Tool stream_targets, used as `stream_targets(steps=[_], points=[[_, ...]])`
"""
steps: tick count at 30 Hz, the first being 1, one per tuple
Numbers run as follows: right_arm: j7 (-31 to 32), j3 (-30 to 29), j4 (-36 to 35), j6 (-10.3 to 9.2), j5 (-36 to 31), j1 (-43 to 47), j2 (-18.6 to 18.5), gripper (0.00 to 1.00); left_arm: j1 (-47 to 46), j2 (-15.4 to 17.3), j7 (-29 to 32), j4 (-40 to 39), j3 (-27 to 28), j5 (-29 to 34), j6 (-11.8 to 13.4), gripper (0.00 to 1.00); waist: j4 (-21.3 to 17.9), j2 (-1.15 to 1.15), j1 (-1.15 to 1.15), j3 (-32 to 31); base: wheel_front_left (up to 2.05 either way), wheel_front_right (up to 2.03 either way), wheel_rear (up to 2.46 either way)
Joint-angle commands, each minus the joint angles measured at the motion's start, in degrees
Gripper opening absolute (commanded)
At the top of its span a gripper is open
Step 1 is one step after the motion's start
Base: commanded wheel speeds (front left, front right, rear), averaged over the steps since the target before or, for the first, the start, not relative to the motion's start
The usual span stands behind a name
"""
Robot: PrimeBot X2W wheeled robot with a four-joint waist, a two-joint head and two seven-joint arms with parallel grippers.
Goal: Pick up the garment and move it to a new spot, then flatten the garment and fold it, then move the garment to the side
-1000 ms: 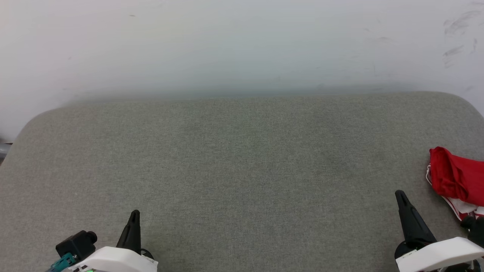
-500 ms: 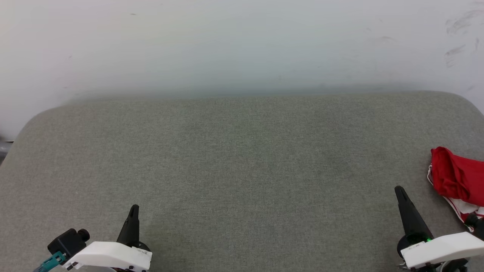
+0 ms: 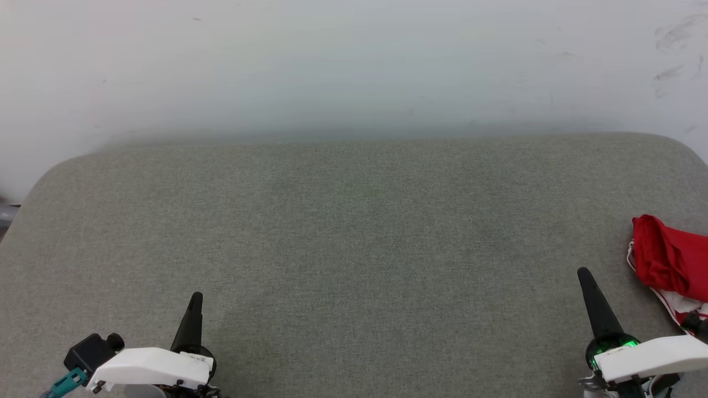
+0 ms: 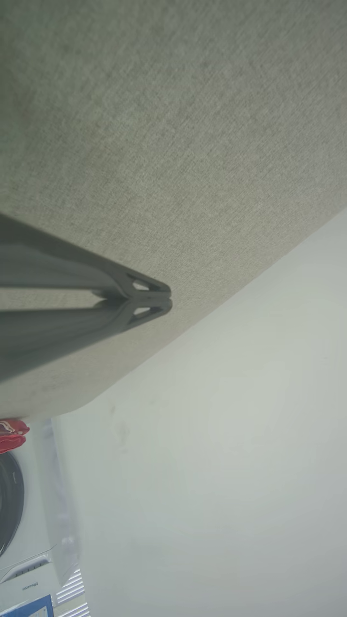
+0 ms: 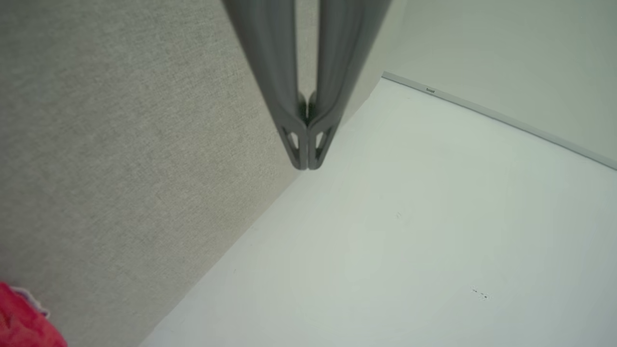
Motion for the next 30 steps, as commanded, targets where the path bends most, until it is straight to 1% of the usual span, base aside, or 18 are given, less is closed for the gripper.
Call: stream_targets(steps=[1,30], points=[[0.09,-0.13,0.01,0.00,2.07,-1.77,-0.41,0.00,-1.52,-0.08,0.46,-0.68,0.30,-1.86,-0.42,0.00,0.02,0.00,0.00,0.02,0.00,0.00,0.00],[1.04,-0.62,4.56,0.00,17.93,-4.70,-0.23,0.00,-2.96,-0.72,4.48,-1.01,1.78,-17.65,-1.20,0.00,0.40,0.00,0.00,0.39,0.00,0.00,0.00]])
